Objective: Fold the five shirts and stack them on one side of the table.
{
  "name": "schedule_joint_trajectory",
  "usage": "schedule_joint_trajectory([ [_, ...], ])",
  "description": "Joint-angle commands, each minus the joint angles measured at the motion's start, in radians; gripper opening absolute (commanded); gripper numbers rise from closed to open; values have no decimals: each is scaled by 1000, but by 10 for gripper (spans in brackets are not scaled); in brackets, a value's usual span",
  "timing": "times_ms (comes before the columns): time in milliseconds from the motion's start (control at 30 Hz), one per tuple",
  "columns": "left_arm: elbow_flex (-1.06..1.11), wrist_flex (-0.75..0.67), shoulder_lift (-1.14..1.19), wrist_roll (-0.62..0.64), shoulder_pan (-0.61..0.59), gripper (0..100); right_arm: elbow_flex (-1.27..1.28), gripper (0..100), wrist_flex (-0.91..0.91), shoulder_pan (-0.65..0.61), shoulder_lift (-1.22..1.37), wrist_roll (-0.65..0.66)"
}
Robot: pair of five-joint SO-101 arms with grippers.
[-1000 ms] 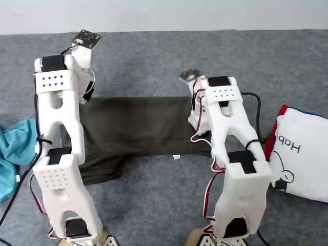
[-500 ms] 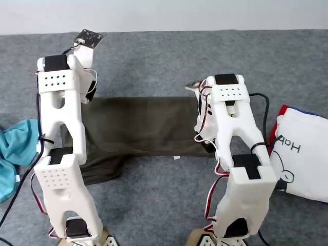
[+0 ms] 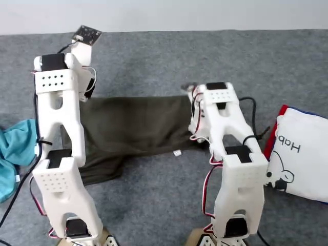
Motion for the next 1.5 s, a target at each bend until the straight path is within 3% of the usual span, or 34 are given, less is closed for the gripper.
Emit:
schedule_joint_trajectory([
  [0,-21,2,-69,9,2,6,-222,9,97,-13,-24,-5],
  [200,-19,5,-52,9,2,6,-454,9,280,-7,-53,2],
  [333,-19,0,-52,9,3,6,-493,9,282,7,-48,2],
  [700,2,-138,140,11,-41,6,-496,9,-295,87,217,2],
  [867,1,-176,253,6,-112,7,-496,9,-400,104,331,3],
  [1133,2,-169,276,3,-207,7,-545,9,-374,213,375,0],
  [1467,-39,-58,163,-11,-172,6,-750,9,-67,177,285,-2],
])
